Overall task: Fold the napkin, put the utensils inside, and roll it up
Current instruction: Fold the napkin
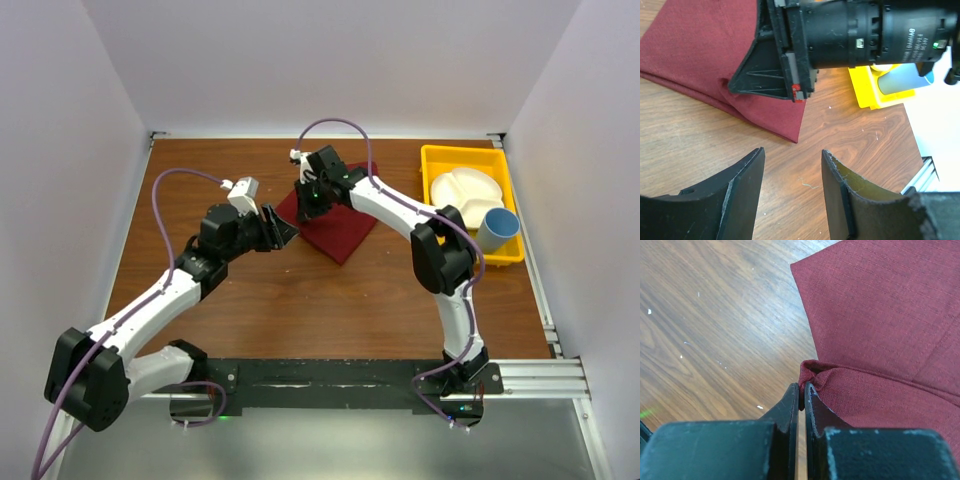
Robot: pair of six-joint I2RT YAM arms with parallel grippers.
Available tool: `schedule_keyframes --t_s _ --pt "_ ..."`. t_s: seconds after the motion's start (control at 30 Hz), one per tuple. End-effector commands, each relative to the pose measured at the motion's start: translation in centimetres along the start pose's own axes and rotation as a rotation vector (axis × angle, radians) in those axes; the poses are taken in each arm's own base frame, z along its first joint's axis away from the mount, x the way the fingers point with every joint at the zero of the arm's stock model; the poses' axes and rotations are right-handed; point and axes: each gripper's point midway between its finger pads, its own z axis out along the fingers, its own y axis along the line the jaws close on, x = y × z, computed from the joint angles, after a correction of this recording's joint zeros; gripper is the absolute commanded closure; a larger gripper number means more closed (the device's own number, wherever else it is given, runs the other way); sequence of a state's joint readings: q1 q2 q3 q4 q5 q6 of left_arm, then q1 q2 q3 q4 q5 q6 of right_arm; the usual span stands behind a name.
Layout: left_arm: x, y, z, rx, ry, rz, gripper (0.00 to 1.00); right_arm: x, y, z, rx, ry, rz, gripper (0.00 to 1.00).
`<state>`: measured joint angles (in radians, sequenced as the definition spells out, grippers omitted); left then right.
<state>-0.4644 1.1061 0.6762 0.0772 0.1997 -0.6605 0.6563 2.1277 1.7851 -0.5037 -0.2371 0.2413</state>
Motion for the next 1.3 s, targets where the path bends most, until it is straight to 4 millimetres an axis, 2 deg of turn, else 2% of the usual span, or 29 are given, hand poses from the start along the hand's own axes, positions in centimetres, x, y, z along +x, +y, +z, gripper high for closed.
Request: schedule_keyframes --t_s 0.0,0.53,0.8,1.0,1.07,1.1,1.13,1.17,1.2,1.23,1.27 --pt "-1.0 0.0 -0.5 0.002 -0.040 0.033 0.46 -2.5 1.7 -0.7 -0.061 -0.050 -0.053 1.00" --pt "-0.5 0.5 -0.2 -0.001 -0.024 0.026 0.46 -3.6 1.6 1.8 -0.075 -0.044 -0.066 0.99" --pt "-0.5 0.7 -0.1 -0.006 -0.021 0.026 0.46 -4.4 1.7 2.5 -0.084 -0.056 -0.076 0.94" --pt "-0.1 1.4 0.0 -0.027 -0.017 0.013 0.46 -4.3 1.7 3.8 -0.104 -0.046 -0.064 0.91" --pt "-0.2 2.4 0.0 -0.086 -0.032 -0.022 0.45 -4.7 2.0 4.2 -0.119 -0.061 -0.062 0.85" --pt "-0.2 3.0 0.0 -0.115 -0.042 -0.039 0.42 -5.8 2.4 3.9 -0.127 -0.086 -0.052 0.82" --pt "-0.5 3.6 0.1 -0.148 -0.063 -0.053 0.39 -6.3 2.6 3.7 -0.134 -0.094 -0.040 0.66" --pt "-0.7 3.9 0.1 -0.167 -0.073 -0.086 0.37 -6.7 2.3 3.8 -0.133 -0.096 -0.019 0.60" --pt "-0.9 4.3 0.3 -0.191 -0.082 -0.105 0.32 -8.3 2.7 2.9 -0.144 -0.130 0.021 0.54" --pt "-1.1 4.8 0.4 -0.217 -0.092 -0.118 0.29 -9.2 2.7 2.3 -0.157 -0.151 0.046 0.43" --pt "-1.1 4.9 0.6 -0.227 -0.087 -0.135 0.27 -10.4 2.2 0.9 -0.173 -0.181 0.078 0.38"
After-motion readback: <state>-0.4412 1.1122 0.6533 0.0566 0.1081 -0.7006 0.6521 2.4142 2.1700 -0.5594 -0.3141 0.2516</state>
